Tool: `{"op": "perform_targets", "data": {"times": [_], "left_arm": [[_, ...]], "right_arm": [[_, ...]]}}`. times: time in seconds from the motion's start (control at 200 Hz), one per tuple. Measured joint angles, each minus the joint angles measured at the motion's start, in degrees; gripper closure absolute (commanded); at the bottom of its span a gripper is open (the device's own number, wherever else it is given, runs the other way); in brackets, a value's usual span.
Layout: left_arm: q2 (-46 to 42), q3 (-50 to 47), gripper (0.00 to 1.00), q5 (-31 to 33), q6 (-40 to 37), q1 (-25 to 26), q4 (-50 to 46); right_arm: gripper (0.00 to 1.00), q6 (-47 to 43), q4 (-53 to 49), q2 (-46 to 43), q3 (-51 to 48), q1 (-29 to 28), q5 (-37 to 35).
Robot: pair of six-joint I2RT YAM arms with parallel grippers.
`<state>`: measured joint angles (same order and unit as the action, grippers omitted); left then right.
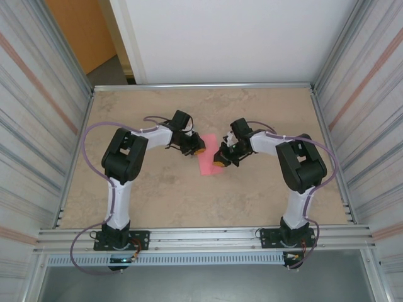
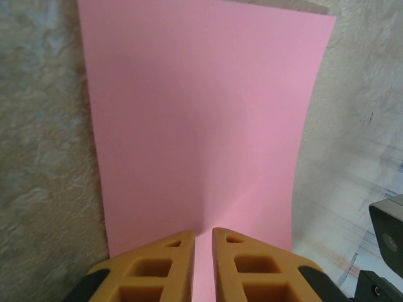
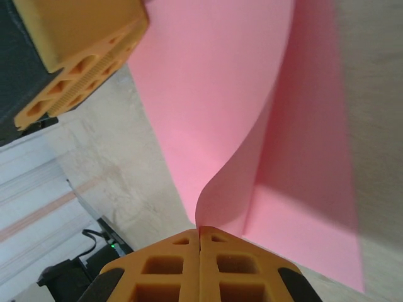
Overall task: Fold a paper plane with a square sheet of paper (pick it up from the middle)
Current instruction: Fold the triangle a second time at the center of the table.
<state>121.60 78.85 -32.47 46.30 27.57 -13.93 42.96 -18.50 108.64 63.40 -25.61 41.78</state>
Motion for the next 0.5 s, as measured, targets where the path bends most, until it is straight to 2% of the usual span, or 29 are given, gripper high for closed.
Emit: {"op": "perform_targets", "data": {"times": [0.251,0.496], "left_arm": [[0.0,0.0,0.84,-0.02,-0.02,0.0,0.02],[0.0,0.0,0.85,-0.02,0.0,0.0,0.02]], "right_arm": [[1.0,0.83,2.89,4.26,4.94,-2.19,0.52],[1.0,3.43,6.16,6.38,5.4,-2.69,0.04]]}}
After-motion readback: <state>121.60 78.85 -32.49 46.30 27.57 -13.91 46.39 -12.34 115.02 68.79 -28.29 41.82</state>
